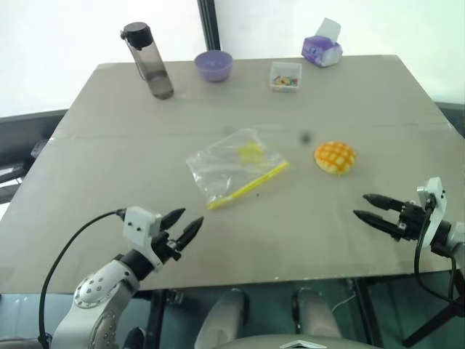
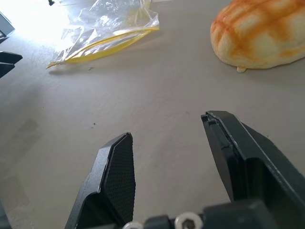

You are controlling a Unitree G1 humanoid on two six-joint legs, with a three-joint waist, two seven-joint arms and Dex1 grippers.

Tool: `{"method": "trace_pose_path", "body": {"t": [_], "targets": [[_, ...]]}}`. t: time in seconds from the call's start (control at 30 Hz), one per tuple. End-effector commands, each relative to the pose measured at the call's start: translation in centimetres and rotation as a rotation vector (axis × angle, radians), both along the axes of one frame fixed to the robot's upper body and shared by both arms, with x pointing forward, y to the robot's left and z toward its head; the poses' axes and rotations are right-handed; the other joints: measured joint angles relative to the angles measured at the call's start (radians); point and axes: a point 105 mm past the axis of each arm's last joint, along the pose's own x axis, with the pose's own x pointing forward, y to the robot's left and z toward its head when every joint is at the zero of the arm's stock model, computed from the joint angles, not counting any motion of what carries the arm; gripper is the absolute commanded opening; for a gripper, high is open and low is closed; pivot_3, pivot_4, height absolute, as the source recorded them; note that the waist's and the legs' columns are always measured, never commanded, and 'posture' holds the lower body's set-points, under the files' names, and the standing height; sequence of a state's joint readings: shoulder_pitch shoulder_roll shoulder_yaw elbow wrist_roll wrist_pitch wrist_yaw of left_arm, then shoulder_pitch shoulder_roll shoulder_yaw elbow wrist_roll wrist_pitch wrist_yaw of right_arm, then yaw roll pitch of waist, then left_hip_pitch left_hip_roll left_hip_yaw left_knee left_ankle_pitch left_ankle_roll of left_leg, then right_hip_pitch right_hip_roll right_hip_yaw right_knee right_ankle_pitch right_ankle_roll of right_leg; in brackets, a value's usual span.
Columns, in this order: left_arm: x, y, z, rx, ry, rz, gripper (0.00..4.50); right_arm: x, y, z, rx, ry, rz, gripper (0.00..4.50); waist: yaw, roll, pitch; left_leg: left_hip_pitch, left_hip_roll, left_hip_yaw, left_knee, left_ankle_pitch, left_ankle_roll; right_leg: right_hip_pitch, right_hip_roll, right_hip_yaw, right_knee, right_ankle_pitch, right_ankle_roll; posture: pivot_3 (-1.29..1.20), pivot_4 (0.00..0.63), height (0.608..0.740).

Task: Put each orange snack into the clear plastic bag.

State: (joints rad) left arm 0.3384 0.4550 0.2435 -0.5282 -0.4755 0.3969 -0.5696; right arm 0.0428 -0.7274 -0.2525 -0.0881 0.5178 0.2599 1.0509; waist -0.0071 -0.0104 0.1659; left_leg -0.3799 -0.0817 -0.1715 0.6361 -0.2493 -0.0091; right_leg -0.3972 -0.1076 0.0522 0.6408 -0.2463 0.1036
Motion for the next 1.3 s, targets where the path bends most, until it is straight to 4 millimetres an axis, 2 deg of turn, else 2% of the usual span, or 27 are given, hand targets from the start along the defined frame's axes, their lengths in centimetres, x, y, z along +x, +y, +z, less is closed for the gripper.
{"method": "trace_pose_path", "body": {"t": [0.03,0.8,1.0,1.17,1.3], "targets": [[-0.1,-0.3,1.0,0.011,-0.048,-0.015,2.92,0.2,-0.1,1.0,-0.001,-0.048,0.004,2.64,0.0,0.0,0.0,0.0,0.0,0.0,0.0,0.0,0.0,0.0,0.0,0.0,0.0,0.0,0.0,0.0,0.15,0.74],[0.2,0.0,0.7,-0.015,-0.035,-0.007,2.92,0.1,-0.5,0.5,-0.007,-0.046,0.003,2.64,0.0,0.0,0.0,0.0,0.0,0.0,0.0,0.0,0.0,0.0,0.0,0.0,0.0,0.0,0.0,0.0,0.15,0.74],[1.2,0.3,0.4,-0.11,0.055,0.059,2.92,-0.4,0.2,1.6,0.079,-0.077,0.056,2.64,-0.001,0.0,0.0,0.0,0.0,0.0,0.0,0.0,0.0,0.0,0.0,0.0,0.0,0.0,0.0,0.0,0.15,0.74],[2.1,0.0,0.5,-0.161,0.104,0.061,2.92,-0.9,0.6,1.7,0.084,-0.106,0.091,2.64,-0.001,0.0,0.0,0.0,0.0,0.0,0.001,0.0,0.0,0.0,0.0,0.0,0.001,0.0,0.0,0.0,0.15,0.74],[3.6,0.1,0.4,-0.199,0.142,0.084,2.92,-1.2,0.9,2.5,0.032,-0.276,0.11,2.64,-0.002,0.0,0.0,0.001,0.0,0.0,0.001,0.0,0.0,0.0,0.0,0.0,0.001,0.0,0.0,0.0,0.15,0.74]]}}
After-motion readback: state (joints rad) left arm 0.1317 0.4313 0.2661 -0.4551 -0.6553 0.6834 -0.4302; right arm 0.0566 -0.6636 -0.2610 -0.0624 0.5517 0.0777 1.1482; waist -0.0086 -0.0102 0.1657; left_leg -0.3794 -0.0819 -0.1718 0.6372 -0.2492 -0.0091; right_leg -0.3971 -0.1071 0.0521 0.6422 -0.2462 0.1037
